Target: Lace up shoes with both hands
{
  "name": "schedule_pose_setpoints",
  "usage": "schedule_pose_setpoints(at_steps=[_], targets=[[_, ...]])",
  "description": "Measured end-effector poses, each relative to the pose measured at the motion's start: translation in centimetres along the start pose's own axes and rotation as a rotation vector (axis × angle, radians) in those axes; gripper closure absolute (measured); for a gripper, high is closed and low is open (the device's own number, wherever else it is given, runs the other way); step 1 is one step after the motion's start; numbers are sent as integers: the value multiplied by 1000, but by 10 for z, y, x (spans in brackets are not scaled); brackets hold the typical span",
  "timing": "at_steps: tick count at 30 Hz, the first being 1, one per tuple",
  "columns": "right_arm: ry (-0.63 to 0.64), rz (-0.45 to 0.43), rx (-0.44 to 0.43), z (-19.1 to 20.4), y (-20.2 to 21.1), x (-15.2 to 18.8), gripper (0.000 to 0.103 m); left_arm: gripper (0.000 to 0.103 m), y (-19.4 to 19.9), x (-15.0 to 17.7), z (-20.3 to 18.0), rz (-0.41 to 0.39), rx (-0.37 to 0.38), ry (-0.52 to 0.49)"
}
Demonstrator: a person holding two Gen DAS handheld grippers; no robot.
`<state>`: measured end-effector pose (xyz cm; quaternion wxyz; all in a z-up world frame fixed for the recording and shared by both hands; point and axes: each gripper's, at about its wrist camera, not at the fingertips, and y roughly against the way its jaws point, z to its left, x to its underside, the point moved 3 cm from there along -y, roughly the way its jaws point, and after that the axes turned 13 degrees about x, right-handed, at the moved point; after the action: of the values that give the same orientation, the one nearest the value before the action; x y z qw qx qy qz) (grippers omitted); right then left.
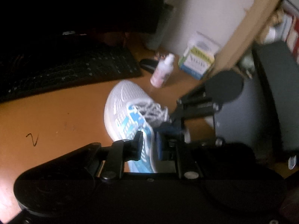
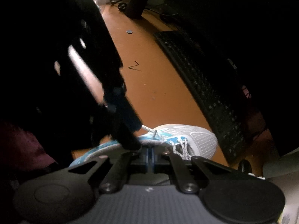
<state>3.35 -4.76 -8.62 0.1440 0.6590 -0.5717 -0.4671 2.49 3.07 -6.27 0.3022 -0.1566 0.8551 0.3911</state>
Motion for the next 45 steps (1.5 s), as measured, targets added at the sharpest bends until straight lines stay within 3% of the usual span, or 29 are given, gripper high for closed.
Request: schedule_pose_setpoints(at_steps=[4,10,16,23,26,28,30,32,38,45], targets=[[-4,4,1,1,0,0,99,91,-9,0,11,-29,12,93],[-16,11,4,3,0,0,98,91,-14,-1,25,-65,96,243],[-29,10,8,3,0,1,98,91,-15,2,35,-94,142,338],[-72,8,6,2,1,1,98,101,-14,11,52,-158,233,524],[-90,4,6,1,3,2,98,103,-13,12,55,-174,229,545],[-97,4,11,1,3,2,98,103,-8,10,52,-184,204,519],[-89,8,38,2,6,3,81,103,1,8,49,-196,164,474],[-82,-3,85,1,12,7,56,103,14,9,52,-223,130,463],[-84,-9,241,-3,21,31,55,103,93,23,73,-324,-77,443],[-145,2,235,-12,16,40,54,103,189,73,101,-357,-368,512]])
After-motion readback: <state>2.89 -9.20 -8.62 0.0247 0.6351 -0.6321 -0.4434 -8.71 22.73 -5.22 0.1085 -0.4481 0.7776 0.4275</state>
